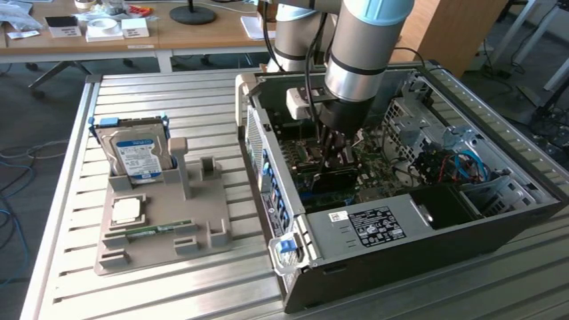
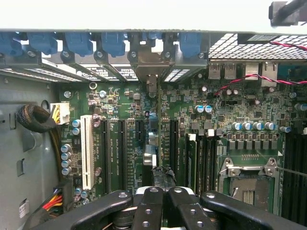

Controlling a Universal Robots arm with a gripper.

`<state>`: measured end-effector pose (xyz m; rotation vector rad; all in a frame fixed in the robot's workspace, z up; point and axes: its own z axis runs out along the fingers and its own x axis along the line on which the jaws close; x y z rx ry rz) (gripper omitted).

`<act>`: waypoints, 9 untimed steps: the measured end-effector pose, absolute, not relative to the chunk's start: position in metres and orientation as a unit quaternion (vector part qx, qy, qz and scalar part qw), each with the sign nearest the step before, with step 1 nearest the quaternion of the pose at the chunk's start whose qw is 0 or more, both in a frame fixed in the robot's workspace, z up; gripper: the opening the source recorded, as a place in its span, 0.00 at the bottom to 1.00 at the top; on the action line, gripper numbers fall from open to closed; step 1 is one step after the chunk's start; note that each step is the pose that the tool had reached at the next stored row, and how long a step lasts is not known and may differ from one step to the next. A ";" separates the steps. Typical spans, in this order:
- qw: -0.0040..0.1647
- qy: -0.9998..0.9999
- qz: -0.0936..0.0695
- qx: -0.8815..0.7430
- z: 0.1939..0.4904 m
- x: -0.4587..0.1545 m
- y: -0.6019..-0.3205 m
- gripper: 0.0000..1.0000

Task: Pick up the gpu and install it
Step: 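Press down on the gpu until it lock into place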

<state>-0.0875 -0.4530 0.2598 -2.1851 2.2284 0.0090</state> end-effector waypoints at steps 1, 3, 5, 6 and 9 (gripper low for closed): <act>0.010 0.714 0.003 -0.700 0.260 -0.087 -0.453 0.11; 0.010 0.714 0.003 -0.700 0.260 -0.087 -0.453 0.11; 0.010 0.714 0.003 -0.700 0.260 -0.087 -0.453 0.11; 0.010 0.714 0.003 -0.700 0.260 -0.087 -0.453 0.11; 0.010 0.714 0.003 -0.700 0.260 -0.087 -0.453 0.11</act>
